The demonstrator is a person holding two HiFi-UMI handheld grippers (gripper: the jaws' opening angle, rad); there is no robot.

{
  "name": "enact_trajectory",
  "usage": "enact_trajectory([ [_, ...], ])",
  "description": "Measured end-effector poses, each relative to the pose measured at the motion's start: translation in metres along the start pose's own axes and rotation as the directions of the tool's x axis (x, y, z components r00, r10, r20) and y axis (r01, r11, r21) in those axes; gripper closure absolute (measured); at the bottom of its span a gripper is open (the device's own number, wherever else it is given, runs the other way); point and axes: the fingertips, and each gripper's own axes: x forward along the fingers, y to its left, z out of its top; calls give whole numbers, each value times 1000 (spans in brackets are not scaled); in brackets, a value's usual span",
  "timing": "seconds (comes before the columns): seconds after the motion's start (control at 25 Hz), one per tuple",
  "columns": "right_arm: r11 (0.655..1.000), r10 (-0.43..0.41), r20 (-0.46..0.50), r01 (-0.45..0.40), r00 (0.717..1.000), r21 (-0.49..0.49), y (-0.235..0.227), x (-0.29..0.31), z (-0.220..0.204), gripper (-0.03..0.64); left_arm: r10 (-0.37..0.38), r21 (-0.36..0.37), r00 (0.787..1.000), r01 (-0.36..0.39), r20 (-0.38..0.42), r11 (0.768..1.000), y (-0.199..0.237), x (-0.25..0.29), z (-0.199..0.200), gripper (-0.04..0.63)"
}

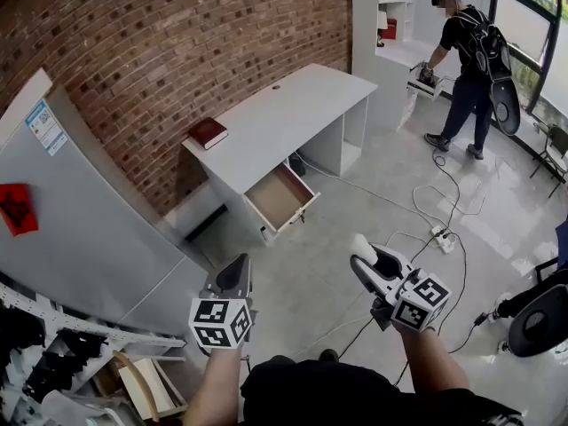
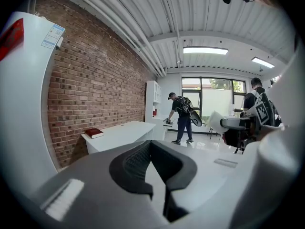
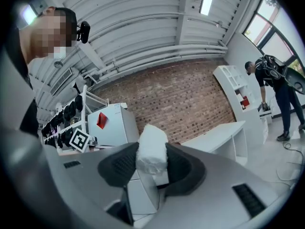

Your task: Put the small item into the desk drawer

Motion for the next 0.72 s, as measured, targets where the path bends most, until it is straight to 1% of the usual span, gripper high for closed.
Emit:
enact_trajectory([
  [0.24, 999, -27, -12, 27, 1000, 28, -21, -9, -3, 459, -2, -16, 1000, 2, -21, 1000, -8, 11, -8, 583],
  [0.44, 998, -41, -27, 42, 999, 49, -32, 6, -8, 459, -5, -33, 1000, 4, -28, 999, 8, 26, -10, 583],
  [0.56, 997, -56, -33, 58, 998, 49, -43, 21, -9, 459, -19, -52, 999, 18, -27, 999, 22, 46, -10, 583],
  [0.72, 993, -104, -13, 104, 995, 48, -70, 44, -2, 459, -60, -52, 998, 60, -12, 997, 39, 85, -1, 583],
])
